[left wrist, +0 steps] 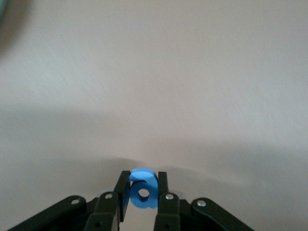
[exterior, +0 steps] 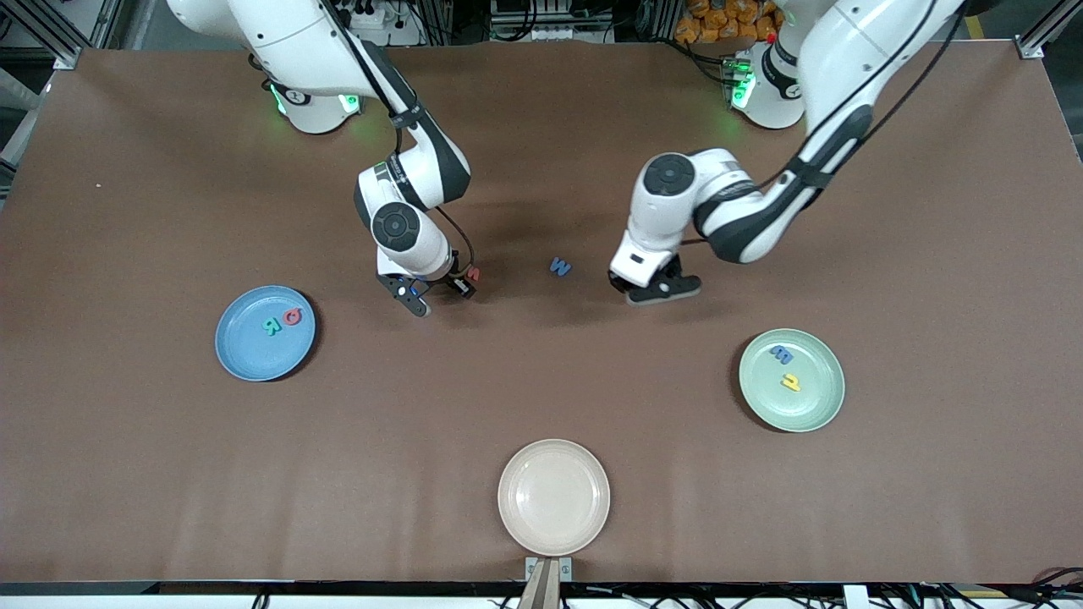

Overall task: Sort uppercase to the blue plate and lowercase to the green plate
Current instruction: 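Drop blue a on the green plate while the right gripper drops H on blue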

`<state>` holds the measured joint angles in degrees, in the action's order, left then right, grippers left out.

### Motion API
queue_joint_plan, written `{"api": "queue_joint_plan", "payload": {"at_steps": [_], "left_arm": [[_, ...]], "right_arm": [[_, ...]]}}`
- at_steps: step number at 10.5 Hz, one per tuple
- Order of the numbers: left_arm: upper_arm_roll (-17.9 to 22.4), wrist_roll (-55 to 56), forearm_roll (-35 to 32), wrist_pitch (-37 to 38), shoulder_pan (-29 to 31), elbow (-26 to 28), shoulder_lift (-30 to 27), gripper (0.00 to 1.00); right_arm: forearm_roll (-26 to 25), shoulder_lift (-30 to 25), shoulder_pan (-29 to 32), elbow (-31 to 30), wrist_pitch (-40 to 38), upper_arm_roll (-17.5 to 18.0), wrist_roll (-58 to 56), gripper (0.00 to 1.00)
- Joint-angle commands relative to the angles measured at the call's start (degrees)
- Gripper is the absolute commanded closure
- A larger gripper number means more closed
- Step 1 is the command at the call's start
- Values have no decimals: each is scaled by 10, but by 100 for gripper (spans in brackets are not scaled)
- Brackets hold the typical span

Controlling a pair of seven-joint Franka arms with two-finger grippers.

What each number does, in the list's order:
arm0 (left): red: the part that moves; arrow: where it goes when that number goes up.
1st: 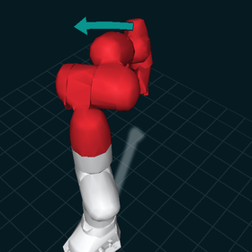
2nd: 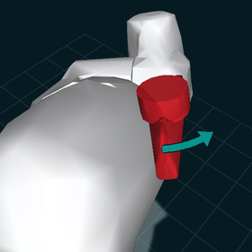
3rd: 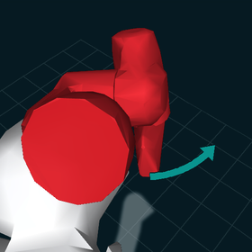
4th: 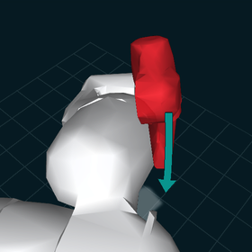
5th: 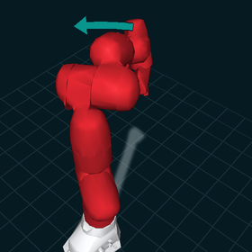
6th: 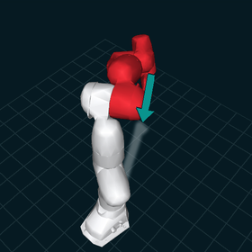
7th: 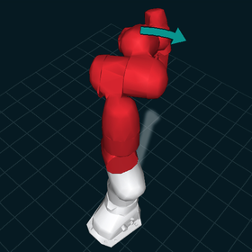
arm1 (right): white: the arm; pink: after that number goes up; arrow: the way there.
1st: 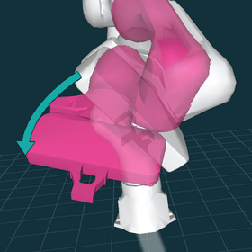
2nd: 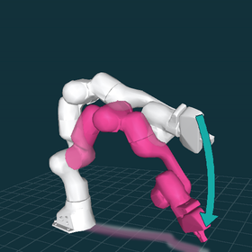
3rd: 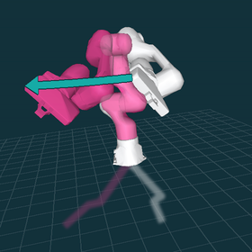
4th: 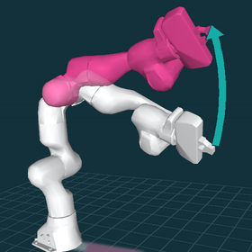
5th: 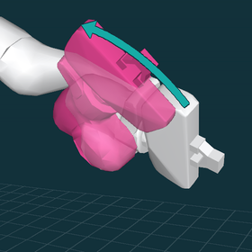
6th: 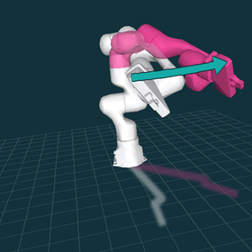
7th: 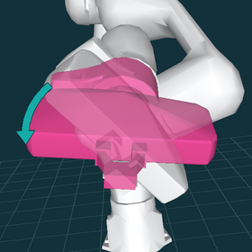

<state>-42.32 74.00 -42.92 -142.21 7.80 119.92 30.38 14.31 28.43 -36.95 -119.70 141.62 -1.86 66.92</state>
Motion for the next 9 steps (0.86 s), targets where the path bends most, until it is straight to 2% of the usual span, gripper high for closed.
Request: {"api": "queue_joint_plan", "payload": {"at_steps": [1,3,6,9], "left_arm": [[-6,-102,-2,9,66,-1,-20,100],[-1,-245,2,49,121,-30,-18,100],[74,-417,40,52,131,-70,-13,100],[95,-470,64,52,140,-108,13,100]], "right_arm": [[7,5,-3,-8,6,-1,3,71],[7,4,-1,-4,2,-1,-5,77],[1,3,6,42,-81,-2,-13,77],[-2,3,39,92,-154,-4,-34,78]]}}
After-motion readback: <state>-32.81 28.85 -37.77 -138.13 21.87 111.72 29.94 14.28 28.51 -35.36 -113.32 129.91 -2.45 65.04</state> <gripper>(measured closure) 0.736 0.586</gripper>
